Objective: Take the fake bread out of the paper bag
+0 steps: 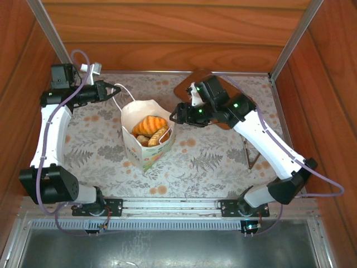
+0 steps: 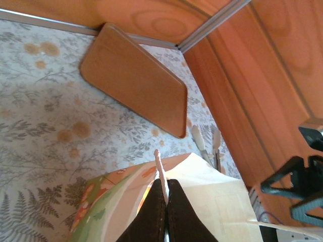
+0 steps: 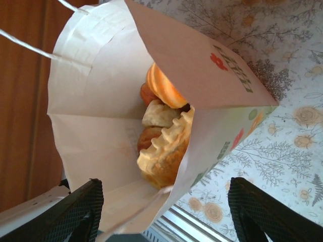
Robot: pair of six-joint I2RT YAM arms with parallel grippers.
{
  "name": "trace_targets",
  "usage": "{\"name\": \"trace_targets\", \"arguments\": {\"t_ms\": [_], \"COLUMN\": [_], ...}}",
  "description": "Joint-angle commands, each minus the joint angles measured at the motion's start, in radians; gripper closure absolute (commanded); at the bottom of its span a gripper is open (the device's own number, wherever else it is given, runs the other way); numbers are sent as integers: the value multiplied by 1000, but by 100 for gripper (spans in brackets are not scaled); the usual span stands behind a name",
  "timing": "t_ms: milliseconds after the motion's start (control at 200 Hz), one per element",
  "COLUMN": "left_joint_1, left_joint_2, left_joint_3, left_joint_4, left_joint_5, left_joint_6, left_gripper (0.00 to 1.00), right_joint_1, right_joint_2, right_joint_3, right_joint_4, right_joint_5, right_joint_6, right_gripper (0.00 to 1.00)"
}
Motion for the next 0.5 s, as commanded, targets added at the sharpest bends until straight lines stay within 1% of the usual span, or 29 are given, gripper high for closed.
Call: {"name": "trace_targets", "arguments": {"t_ms": [0, 65, 200, 385, 500], "left_joint_1": [5, 5, 5, 5, 5], "left_joint_2": [-67, -89, -134, -154, -170], "left_joint_3": [14, 2, -22, -52, -73], "left_joint_4": [-11, -11, -11, -10, -9], "left_joint_5": [-81, -91, -110, -116, -132], "left_joint_6": [-27, -40, -59, -73, -74], "left_gripper": [100, 100, 100, 100, 100], "right_joint_1": [24, 52, 119, 210, 232], "right_joint_2": [-122, -150, -173, -158, -125], "right_joint_3": [-71, -93, -107, -189, -202], "right_joint_4": [94, 104, 76, 236, 341], "right_joint_5": [-32, -29, 16, -4, 33], "right_joint_6": [106, 142, 234, 324, 346], "right_gripper": [30, 29, 28, 28, 29]}}
